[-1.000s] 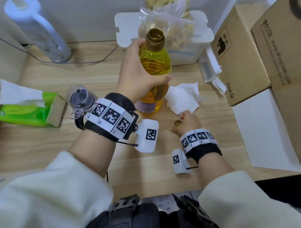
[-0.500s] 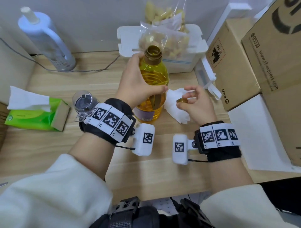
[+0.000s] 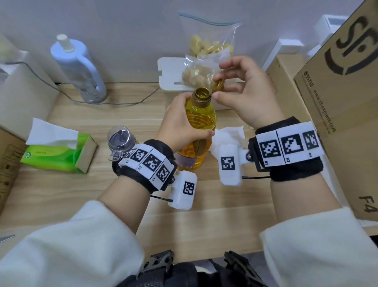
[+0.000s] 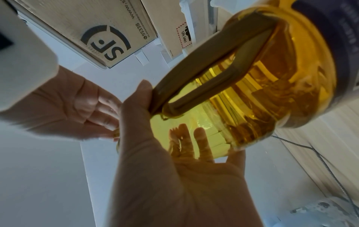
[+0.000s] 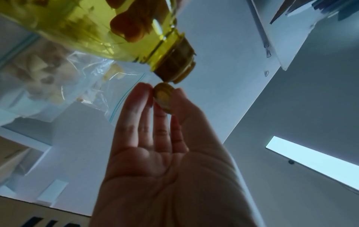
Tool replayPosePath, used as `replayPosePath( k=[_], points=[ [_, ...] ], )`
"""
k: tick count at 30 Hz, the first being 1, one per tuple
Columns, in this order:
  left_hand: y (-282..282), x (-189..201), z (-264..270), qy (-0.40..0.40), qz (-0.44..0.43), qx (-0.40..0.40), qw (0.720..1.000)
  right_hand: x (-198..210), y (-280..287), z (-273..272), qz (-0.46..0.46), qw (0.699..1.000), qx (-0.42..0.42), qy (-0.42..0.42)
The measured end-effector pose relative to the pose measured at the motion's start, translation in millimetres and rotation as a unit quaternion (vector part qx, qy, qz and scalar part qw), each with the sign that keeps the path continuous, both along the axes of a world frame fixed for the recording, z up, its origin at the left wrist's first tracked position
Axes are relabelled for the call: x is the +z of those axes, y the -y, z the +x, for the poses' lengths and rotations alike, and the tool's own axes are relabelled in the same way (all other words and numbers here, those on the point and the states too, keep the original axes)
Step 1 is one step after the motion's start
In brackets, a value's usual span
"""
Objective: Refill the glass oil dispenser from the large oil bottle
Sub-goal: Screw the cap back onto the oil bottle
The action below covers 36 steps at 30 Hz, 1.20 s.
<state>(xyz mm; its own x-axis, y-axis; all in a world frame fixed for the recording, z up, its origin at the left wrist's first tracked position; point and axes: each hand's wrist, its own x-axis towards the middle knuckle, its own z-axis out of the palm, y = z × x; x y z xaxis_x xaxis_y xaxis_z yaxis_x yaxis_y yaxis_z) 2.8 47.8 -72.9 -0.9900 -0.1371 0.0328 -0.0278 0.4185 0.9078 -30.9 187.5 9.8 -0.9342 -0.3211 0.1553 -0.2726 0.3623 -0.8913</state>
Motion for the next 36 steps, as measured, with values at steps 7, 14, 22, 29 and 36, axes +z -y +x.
replayPosePath(
  k=[7, 14, 22, 29, 36],
  points=[
    [1.0, -0.4, 0.0, -0.002, 0.001, -0.008, 1.0, 17.5, 7.5, -3.1, 0.16, 0.982, 0.087, -0.048],
    [2.2, 0.6, 0.8, -0.003, 0.004, -0.013, 1.0, 43.5, 21.8, -1.8, 0.336, 0.922, 0.152, -0.118],
    [2.8, 1.0, 0.7, 0.002, -0.004, -0.017, 1.0, 48.0, 29.9, -3.6, 0.409, 0.894, 0.127, -0.132],
    [2.5, 2.4, 0.9, 0.007, -0.007, -0.018, 1.0, 48.2, 30.1, 0.6, 0.378, 0.913, 0.107, -0.108],
    [3.0, 2.1, 0.5, 0.009, -0.012, -0.02, 1.0, 48.8, 31.0, 4.3, 0.369, 0.916, 0.111, -0.108]
  ],
)
